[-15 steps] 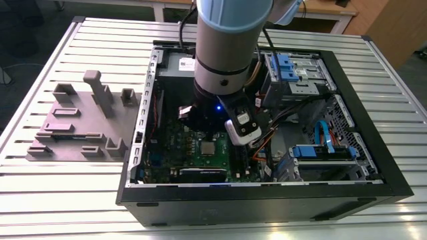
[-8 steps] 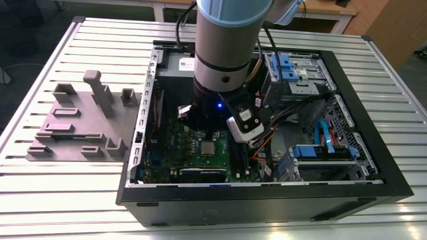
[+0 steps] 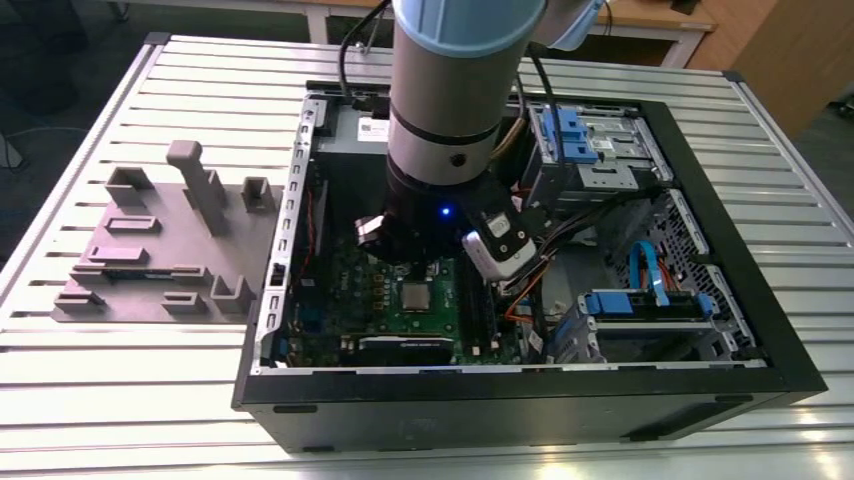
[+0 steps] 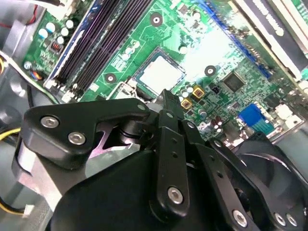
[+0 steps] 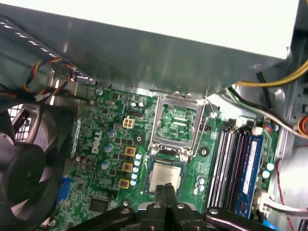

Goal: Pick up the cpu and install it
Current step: 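Close the cpu cover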

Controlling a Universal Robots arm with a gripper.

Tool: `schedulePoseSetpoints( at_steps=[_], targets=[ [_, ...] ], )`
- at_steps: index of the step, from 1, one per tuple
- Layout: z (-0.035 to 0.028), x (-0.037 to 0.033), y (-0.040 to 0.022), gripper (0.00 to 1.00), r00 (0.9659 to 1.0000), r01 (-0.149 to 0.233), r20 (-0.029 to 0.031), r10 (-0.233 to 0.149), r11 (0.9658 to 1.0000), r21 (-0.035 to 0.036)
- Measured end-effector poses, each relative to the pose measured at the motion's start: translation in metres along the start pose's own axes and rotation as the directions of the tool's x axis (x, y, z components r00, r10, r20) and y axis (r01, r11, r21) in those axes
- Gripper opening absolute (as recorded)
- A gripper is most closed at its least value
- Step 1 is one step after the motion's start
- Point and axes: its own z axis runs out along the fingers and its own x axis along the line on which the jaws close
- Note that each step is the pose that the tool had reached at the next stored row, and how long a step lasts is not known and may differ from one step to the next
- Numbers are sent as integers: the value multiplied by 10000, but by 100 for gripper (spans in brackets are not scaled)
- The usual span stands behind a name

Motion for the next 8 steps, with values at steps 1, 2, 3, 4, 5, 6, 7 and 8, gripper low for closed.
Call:
schedulePoseSetpoints(
  at_steps=[1, 2, 3, 4, 5, 6, 7, 8],
  targets=[
    [0, 0, 0, 10, 10000, 68, 25, -67, 10000, -69],
    [-1, -2, 0, 10, 9999, 115, 56, -115, 9999, -106],
    [-1, -5, -1, 10, 9998, 152, 99, -151, 9998, -129],
    [0, -10, -2, 10, 9997, 172, 151, -170, 9998, -140],
    [4, -21, -4, 10, 9997, 177, 187, -174, 9997, -141],
    [10, -43, -8, 10, 9997, 178, 191, -175, 9997, -142],
    [18, -68, -13, 10, 9997, 176, 190, -173, 9997, -140],
    [25, -97, -17, 10, 9997, 176, 189, -173, 9997, -139]
  ],
)
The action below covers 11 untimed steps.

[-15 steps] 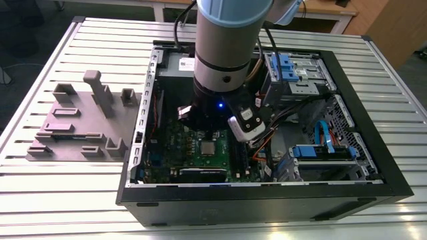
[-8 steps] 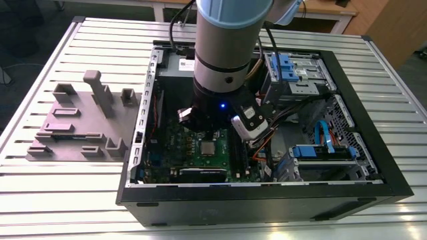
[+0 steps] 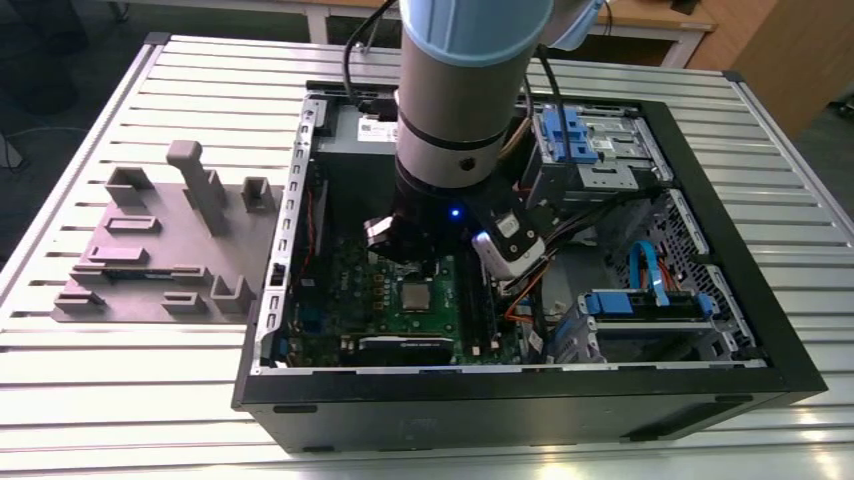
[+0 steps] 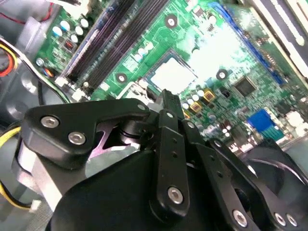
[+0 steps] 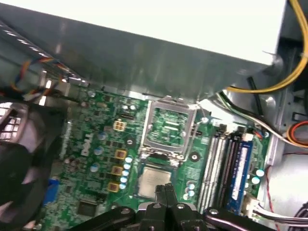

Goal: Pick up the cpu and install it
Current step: 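Close the cpu cover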

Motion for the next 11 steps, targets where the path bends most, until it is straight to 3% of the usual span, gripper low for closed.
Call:
schedulePoseSetpoints(
  at_steps=[6, 7, 11],
  targets=[
    [27, -179, -14, 10, 10000, 1, 2, -1, 10000, -4],
    [28, -197, -18, 10, 10000, 6, 10, -6, 10000, -37],
    [30, -216, -21, 10, 9998, 184, 97, -180, 9988, -448]
  ],
)
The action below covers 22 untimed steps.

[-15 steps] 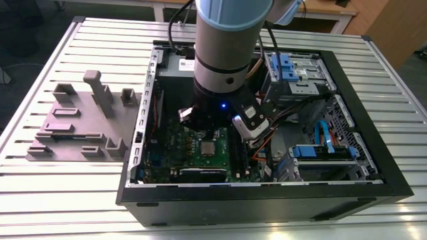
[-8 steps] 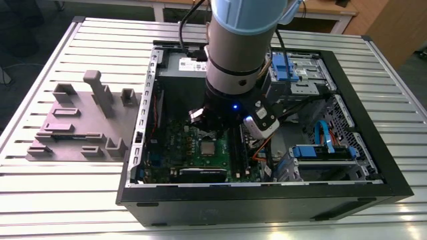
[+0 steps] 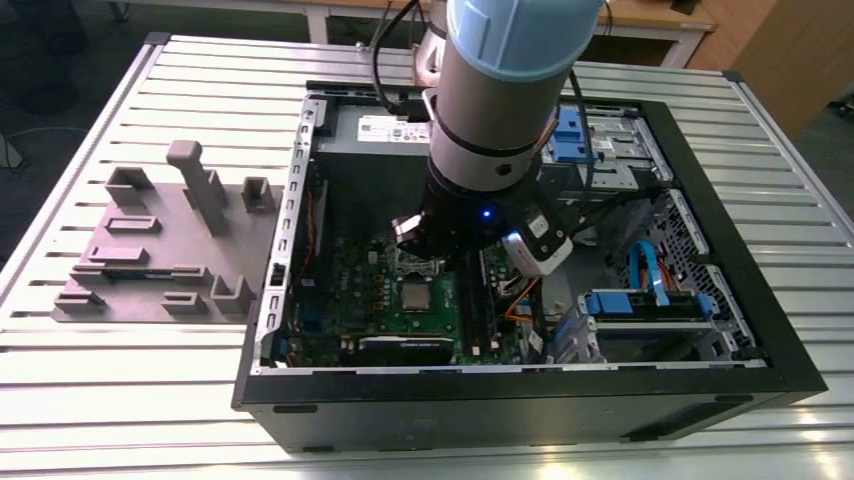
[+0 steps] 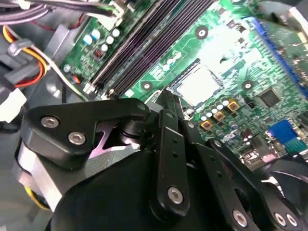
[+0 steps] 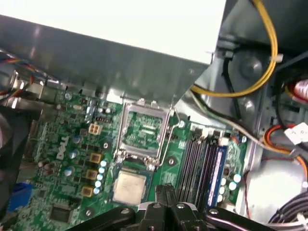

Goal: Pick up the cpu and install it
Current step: 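Close the cpu cover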

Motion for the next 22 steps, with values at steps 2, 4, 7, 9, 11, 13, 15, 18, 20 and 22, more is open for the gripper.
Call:
schedulePoseSetpoints(
  at_steps=[2, 4, 7, 9, 11, 13, 15, 18, 20, 22],
  targets=[
    [0, 1, 0, 10, 9997, 224, 16, -224, 9997, -60],
    [2, 0, 0, 10, 9983, 579, 0, -579, 9983, -69],
    [4, 0, 0, 10, 9938, 1108, -42, -1108, 9938, -78],
    [5, 0, -1, 10, 9890, 1480, -72, -1480, 9890, -88],
    [7, 1, -1, 10, 9830, 1833, -102, -1834, 9830, -98],
    [8, 0, -1, 10, 9758, 2183, -131, -2185, 9758, -109],
    [10, 1, -1, 10, 9673, 2530, -159, -2532, 9674, -122],
    [11, 1, -2, 10, 9545, 2977, -130, -2979, 9546, -110],
    [14, 0, -2, 10, 9507, 3102, 38, -3102, 9506, -143],
    [12, 0, -2, 10, 9493, 3137, 304, -3129, 9491, -278]
  ],
)
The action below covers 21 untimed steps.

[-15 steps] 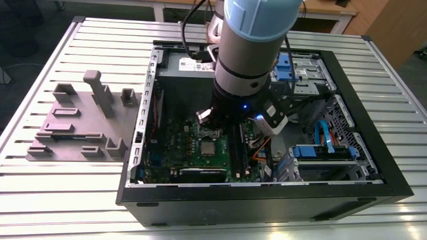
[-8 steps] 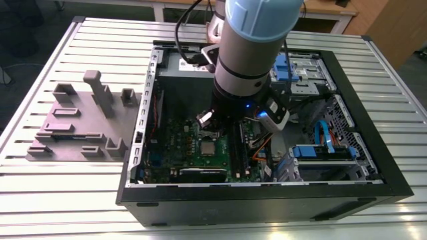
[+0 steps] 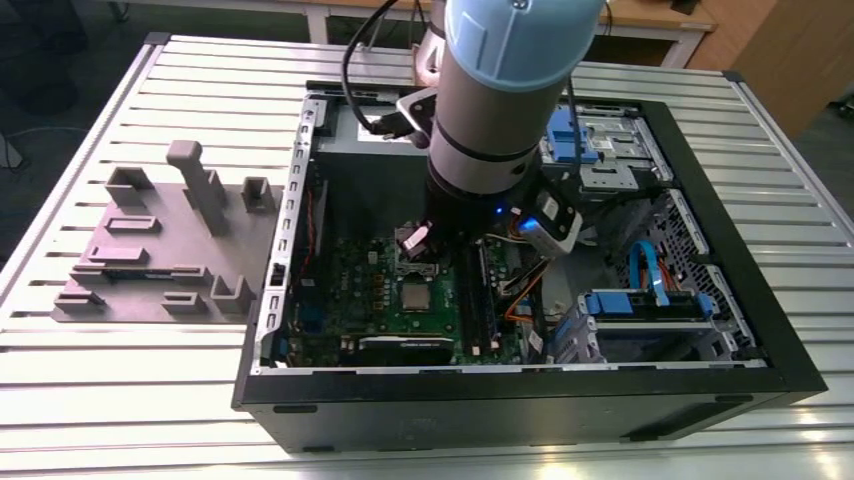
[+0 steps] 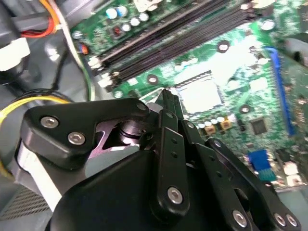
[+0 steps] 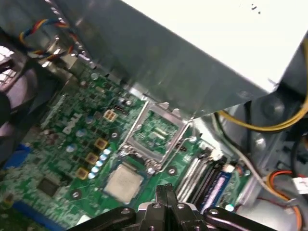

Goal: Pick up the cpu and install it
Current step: 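Close the cpu cover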

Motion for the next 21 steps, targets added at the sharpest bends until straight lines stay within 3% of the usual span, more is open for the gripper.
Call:
schedulePoseSetpoints(
  at_steps=[1, 2, 4, 7, 9, 14, 16, 17, 20, 21],
  targets=[
    [0, 0, 0, 10, 9999, 20, 126, -19, 9999, -116],
    [1, 0, 0, 10, 9998, 56, 207, -52, 9997, -224],
    [1, 1, 1, 10, 9994, 239, 268, -231, 9992, -312],
    [5, 1, 0, 10, 9972, 713, 257, -704, 9969, -341],
    [8, 1, -1, 10, 9939, 1082, 231, -1074, 9935, -361],
    [18, 2, -2, 10, 9812, 1930, 180, -1924, 9803, -411],
    [23, 1, -4, 10, 9772, 2121, 218, -2112, 9761, -471],
    [23, -1, -5, 10, 9761, 2165, 314, -2149, 9746, -580],
    [23, -6, -8, 10, 9731, 2259, 681, -2200, 9693, -974],
    [27, -9, -10, 10, 9719, 2304, 749, -2233, 9674, -1051]
  ],
)
